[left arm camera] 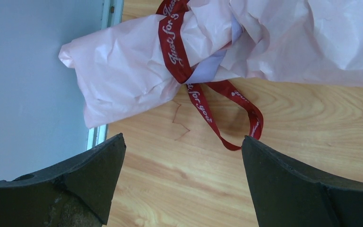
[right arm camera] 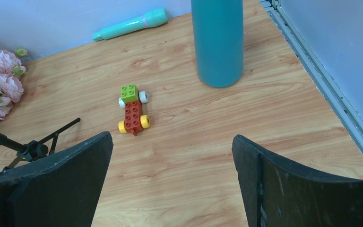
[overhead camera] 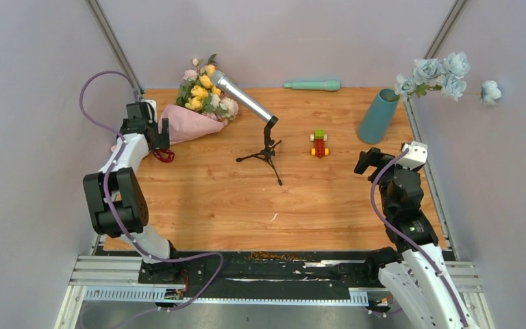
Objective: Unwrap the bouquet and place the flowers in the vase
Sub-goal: Adjust the fake flower at the center of the board.
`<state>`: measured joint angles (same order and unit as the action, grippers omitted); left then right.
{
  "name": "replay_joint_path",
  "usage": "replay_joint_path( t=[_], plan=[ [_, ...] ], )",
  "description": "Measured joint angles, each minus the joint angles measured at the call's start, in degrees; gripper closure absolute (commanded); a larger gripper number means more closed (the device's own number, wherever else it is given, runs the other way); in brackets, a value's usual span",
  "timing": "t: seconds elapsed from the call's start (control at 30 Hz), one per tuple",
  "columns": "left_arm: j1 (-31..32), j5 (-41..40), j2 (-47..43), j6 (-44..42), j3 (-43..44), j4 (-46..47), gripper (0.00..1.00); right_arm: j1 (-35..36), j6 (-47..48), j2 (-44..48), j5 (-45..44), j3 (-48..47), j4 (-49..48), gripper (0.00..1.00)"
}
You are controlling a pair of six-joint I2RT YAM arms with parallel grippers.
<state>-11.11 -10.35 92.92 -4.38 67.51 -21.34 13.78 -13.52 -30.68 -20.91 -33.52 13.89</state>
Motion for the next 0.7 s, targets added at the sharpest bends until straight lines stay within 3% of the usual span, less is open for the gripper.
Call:
replay_joint_path(
  t=[0.43,0.7],
  plan=[
    [-1.73,5.73,10.29,-3.67,5.22,5.66,0.01,0.00,0.09,-3.02,0.46,0.00,0.00,0.00],
    [-1.73,15.28,16.00,-3.87,8.22,7.10,0.12,0.00,0.28,-5.73,0.70,0.00,0.00,0.00]
  ],
)
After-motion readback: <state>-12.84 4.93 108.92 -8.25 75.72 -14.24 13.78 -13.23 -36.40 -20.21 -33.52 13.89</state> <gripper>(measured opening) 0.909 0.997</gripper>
